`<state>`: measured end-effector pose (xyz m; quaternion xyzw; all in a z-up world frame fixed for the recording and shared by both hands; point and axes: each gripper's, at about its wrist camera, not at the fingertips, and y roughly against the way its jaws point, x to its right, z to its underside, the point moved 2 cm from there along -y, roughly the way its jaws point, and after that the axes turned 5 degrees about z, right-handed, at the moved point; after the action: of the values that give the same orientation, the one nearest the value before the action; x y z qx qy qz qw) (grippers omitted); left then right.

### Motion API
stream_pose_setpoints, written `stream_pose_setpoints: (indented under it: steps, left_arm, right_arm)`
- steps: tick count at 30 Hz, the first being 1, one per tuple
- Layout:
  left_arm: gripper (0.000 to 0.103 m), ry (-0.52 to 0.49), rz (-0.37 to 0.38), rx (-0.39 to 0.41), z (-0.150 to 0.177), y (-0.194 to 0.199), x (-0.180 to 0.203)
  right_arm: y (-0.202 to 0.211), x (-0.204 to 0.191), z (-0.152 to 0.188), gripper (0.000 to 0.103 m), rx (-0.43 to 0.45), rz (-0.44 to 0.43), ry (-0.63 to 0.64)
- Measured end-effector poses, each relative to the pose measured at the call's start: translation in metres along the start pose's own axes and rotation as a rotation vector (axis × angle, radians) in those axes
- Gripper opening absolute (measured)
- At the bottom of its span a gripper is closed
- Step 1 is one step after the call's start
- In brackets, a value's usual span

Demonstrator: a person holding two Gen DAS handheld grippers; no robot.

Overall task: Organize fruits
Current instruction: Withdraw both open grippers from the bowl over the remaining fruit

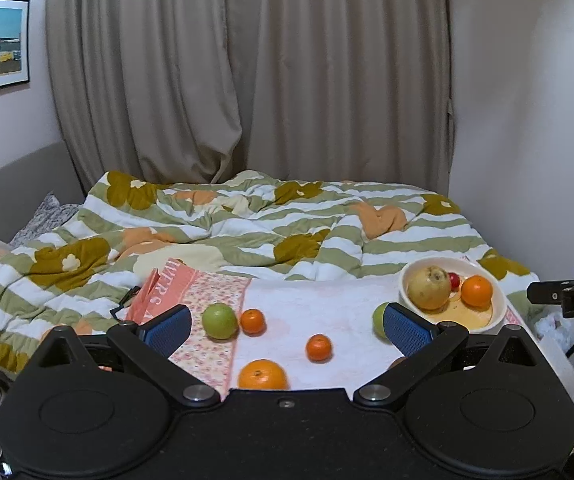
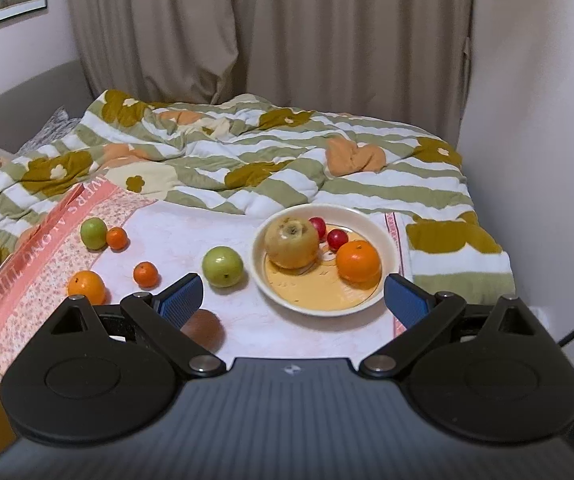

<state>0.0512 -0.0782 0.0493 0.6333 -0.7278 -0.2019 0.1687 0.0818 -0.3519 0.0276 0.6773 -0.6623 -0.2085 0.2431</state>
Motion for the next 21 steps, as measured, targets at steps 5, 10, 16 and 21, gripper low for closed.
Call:
stream_pose_setpoints:
  steps: [5,10,16,21]
  left_arm:
    - [0.103,-0.022,0.063,-0.019,0.008,-0.010,-0.032]
    - [0.103,-0.036,0.119,-0.047,0.019,-0.028,-0.057]
    - [0.103,-0.089,0.181,-0.075,0.037,-0.057,-0.082]
    - [0.103,-0.089,0.219,-0.110,0.056,-0.087,-0.090]
  right_arm:
    - [-0.001,-0.031,0.011,0.103,-0.020,0.049,-0.043]
    - [-0.008,-0.058,0.023,0.103,-0.030,0.094,-0.084]
    - [-0.024,-0.087,0.042,0.103,-0.052,0.123,-0.115]
    - [-0.046,-0.109,0.060,0.103,-0.067,0.126,-0.104]
